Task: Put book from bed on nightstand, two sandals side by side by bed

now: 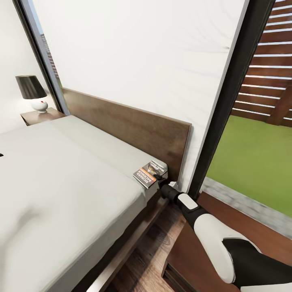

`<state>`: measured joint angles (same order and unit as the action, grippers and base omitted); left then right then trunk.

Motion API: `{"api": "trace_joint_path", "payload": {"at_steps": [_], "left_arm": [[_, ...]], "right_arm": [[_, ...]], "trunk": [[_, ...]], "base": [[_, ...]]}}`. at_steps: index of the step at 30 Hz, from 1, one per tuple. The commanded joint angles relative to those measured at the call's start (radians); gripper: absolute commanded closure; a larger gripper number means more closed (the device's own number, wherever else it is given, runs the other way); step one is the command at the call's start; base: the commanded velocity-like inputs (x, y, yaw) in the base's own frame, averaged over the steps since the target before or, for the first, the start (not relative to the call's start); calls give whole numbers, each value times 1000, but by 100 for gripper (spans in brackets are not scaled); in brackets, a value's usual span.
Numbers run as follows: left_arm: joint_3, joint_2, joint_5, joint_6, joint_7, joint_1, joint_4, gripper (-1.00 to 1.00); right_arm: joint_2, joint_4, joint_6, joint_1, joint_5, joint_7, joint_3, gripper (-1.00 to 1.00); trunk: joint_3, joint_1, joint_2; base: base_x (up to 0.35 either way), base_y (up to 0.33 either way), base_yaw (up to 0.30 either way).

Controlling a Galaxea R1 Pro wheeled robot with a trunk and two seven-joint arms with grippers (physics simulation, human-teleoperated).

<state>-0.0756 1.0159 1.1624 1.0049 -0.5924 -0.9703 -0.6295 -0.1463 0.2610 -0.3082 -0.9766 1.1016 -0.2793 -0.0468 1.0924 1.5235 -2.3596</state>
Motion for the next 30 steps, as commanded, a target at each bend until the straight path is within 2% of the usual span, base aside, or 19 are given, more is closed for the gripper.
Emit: {"api": "trace_joint_path", "payload": {"at_steps": [1,22,30], "left_arm": [[-6,1,-3,0,-9,-2,2,-100],[-6,1,-3,0,-9,-2,2,-100],[-6,1,-3,-1,-9,-2,2,-100]], "right_arm": [[-1,0,-5,-1,3,-1,-5,-100],[-9,0,1,-1,3,-3,-6,-100],[-21,-1,1,0,2,-3,-5,-100]], "trunk": [[1,0,0],[1,0,0],[1,0,0]], "base": [[0,0,0],[0,0,0],[0,0,0]]}}
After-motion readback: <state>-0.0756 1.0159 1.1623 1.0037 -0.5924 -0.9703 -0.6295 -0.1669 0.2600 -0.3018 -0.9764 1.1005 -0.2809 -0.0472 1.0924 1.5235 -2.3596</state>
